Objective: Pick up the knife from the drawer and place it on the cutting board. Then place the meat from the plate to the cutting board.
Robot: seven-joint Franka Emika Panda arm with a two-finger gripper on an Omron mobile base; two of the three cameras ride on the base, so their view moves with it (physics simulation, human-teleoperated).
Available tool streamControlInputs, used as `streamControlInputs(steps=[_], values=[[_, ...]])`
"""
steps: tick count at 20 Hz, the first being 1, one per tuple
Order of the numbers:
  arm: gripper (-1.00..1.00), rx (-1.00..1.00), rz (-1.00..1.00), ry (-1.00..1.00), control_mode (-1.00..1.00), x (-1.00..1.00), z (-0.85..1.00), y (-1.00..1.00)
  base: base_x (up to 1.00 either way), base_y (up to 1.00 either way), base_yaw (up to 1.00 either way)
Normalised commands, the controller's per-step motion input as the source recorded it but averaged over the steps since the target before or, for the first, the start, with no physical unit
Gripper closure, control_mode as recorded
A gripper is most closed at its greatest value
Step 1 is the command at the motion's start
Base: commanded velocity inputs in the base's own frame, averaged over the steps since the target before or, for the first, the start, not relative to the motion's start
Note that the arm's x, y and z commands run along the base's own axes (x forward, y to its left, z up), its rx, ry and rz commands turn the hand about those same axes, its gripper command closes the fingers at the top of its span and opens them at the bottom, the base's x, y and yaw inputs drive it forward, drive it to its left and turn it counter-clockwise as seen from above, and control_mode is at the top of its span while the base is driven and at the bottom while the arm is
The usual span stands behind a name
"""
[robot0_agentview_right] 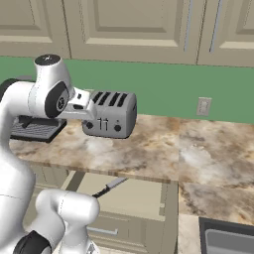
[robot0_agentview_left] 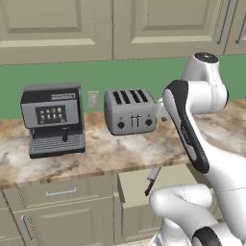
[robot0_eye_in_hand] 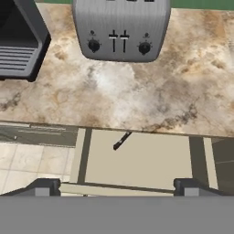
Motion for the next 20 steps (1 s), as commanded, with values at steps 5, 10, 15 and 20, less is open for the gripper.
streamControlInputs(steps=[5, 10, 15, 20], values=[[-1.0, 0.0, 0.0, -0.03, -1.0, -0.48, -0.1, 0.01, 0.0, 0.0, 0.0], [-1.0, 0.0, 0.0, 0.0, -1.0, -0.36, -0.23, 0.04, 0.0, 0.0, 0.0], [-1.0, 0.0, 0.0, 0.02, -1.0, -0.58, 0.01, 0.0, 0.0, 0.0, 0.0], [-1.0, 0.0, 0.0, -0.01, 1.0, -0.13, 0.08, 0.0, -0.51, 0.2, -0.02]])
